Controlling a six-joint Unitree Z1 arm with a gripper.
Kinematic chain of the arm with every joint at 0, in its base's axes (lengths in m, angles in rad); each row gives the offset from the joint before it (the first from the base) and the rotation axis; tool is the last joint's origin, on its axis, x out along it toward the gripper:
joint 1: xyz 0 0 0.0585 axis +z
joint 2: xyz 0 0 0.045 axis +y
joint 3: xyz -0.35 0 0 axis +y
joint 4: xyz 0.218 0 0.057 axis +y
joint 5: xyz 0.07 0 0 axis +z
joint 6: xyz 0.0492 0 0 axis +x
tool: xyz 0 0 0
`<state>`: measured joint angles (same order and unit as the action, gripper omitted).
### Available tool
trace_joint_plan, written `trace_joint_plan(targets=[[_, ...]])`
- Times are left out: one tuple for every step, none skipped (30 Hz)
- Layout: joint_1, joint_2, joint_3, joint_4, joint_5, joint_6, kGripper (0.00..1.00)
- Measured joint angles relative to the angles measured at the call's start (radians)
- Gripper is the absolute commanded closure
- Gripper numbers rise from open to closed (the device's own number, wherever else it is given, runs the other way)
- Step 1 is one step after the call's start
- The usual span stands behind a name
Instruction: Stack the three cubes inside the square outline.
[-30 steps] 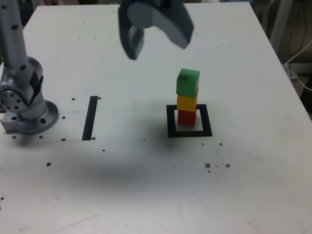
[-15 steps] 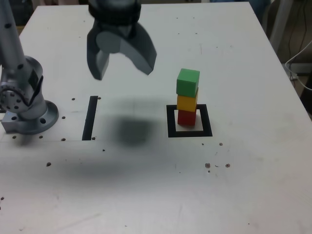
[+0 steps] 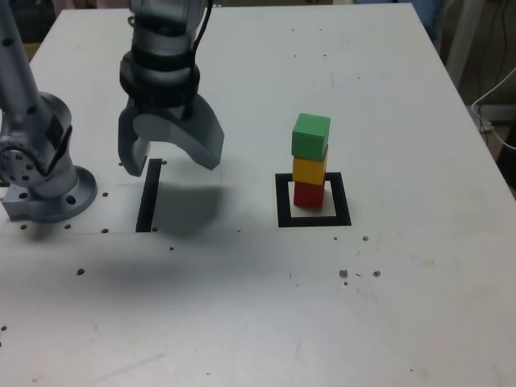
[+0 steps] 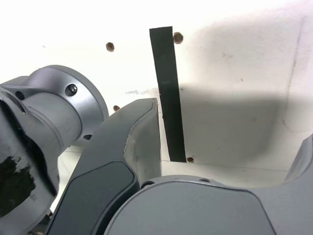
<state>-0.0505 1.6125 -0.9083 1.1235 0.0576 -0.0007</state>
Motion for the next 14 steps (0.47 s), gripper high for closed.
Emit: trace_joint_plan(targets=[[-0.01,0.0,0.001,-0.002,0.0,-0.011,0.0],[-0.024,0.0,0.001,-0.002,-0.002,-0.023,0.0],[-0.035,0.0,0.001,-0.002,-0.007,-0.033,0.0],[-0.045,0.0,0.001,-0.002,-0.015,-0.041,0.0],[-0.055,0.0,0.001,-0.003,-0.024,-0.052,0.0],[-0.062,0.0,0.001,-0.004,-0.031,-0.061,0.0],[-0.071,0.0,0.002,-0.005,-0.037,-0.07,0.0],[-0.078,0.0,0.005,-0.007,-0.042,-0.079,0.0],[-0.083,0.0,0.012,-0.008,-0.044,-0.088,0.0],[-0.086,0.0,0.019,-0.009,-0.044,-0.094,0.0],[-0.087,0.0,0.024,-0.009,-0.041,-0.097,0.0],[-0.088,0.0,0.03,-0.011,-0.037,-0.1,0.0],[-0.089,0.0,0.038,-0.015,-0.031,-0.101,0.0],[-0.089,-0.001,0.044,-0.018,-0.027,-0.102,0.0]])
